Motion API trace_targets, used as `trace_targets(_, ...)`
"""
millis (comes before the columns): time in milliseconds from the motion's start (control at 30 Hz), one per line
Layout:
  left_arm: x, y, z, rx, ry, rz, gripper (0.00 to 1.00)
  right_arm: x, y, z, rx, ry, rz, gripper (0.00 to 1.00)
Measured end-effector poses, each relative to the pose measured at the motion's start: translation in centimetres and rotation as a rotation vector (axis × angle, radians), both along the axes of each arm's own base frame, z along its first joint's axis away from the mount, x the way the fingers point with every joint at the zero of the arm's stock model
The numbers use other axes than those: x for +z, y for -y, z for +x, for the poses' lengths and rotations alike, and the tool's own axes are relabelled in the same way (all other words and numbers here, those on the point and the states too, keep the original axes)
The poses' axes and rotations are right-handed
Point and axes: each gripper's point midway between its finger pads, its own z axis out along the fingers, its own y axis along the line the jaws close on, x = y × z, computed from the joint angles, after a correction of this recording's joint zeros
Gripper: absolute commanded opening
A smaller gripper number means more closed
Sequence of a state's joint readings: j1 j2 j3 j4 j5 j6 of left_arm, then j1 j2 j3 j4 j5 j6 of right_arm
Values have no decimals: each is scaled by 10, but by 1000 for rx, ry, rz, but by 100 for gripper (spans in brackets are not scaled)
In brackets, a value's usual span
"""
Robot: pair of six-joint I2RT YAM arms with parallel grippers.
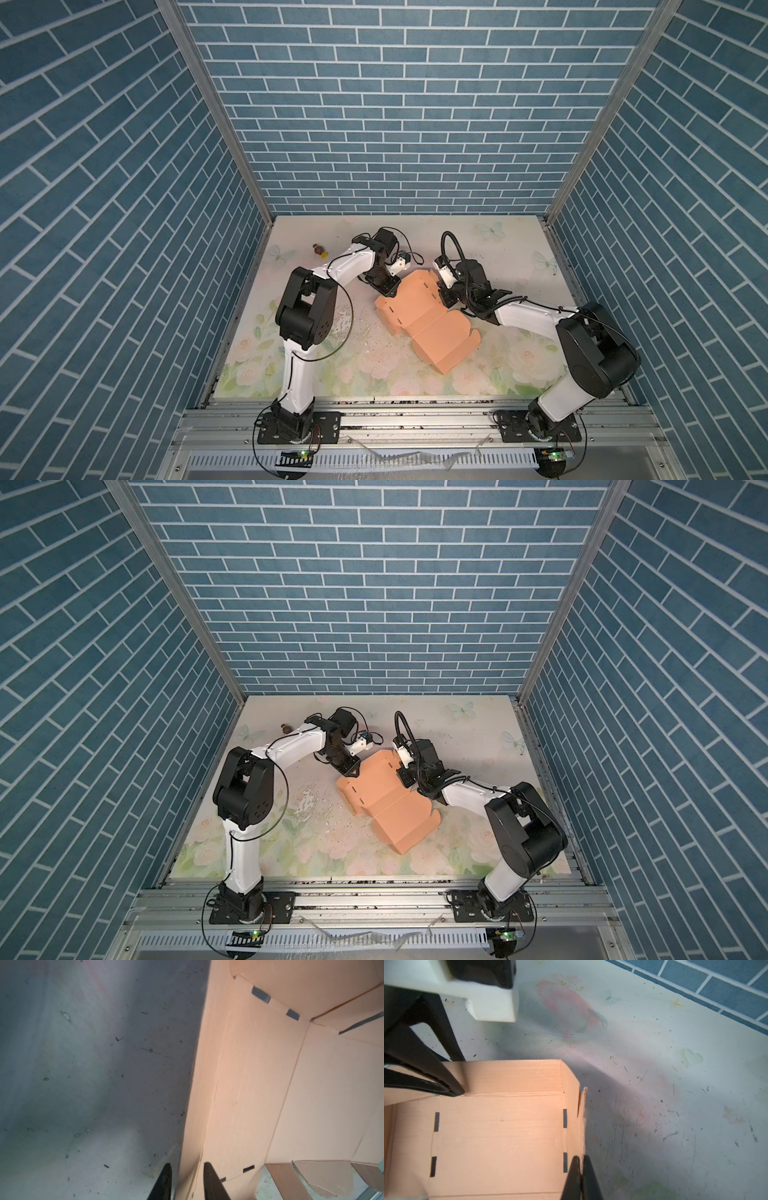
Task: Fold the paper box
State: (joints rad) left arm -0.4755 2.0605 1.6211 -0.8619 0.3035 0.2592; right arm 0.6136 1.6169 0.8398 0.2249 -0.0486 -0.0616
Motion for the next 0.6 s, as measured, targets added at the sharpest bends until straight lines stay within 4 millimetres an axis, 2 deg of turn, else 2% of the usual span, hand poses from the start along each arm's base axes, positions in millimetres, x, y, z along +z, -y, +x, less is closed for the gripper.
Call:
trace_targets(300, 10, 1, 1, 0, 19, -15, 28, 0, 0, 0, 0, 0, 0, 0)
trace_targets(600, 11, 1, 0, -1, 16, -18, 28, 0, 0, 0, 0, 0, 0, 0)
